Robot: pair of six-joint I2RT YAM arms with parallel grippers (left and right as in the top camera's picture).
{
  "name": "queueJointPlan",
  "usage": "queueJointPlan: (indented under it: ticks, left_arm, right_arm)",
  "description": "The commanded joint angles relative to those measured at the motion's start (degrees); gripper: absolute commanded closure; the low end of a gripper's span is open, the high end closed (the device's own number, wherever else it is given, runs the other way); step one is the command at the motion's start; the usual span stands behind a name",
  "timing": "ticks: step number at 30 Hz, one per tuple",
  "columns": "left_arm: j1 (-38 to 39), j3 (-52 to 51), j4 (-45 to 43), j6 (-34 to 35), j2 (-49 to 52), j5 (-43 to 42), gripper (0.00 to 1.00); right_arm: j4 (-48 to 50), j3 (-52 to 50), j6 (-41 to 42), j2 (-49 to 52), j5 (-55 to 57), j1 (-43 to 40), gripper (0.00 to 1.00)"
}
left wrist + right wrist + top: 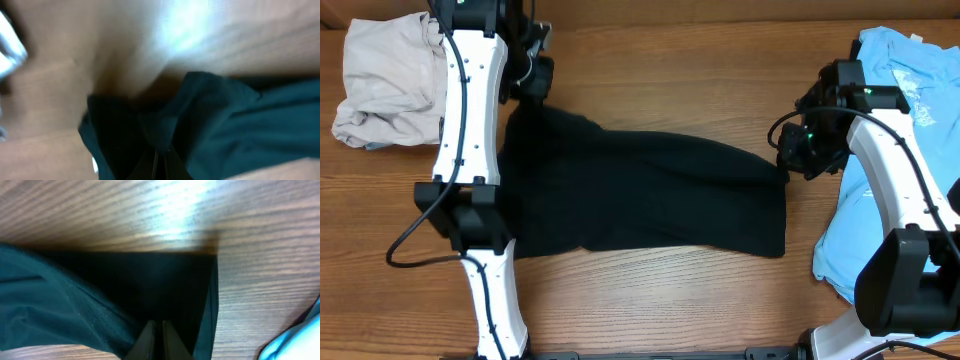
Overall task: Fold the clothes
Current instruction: 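Grasp the far corners and fold the top edge toward the robot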
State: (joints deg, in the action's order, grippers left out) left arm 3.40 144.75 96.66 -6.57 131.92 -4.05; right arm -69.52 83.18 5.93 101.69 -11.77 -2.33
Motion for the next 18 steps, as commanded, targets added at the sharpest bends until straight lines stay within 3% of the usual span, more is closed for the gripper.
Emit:
queueJointPlan:
  ticks: [1,9,18]
  left_arm:
    - [0.26,-8.44,0.17,-2.6,-1.16,0.04,0.96]
    - [-0.22,-24.57,0.15,-4.39,-1.11,6.51,0.96]
    - [-2.08,-27.36,-0.9,-4.35,-1.11,9.03,0.96]
  right_arm:
    - [0.63,-1.62,-0.2,-1.36,0.13,-0.35,0.96]
    - [0.87,-3.21,-0.2,-1.33,0.79,-2.32,0.96]
    - [1.29,-6.1,-0.2,-1.27,1.42,-3.1,0.96]
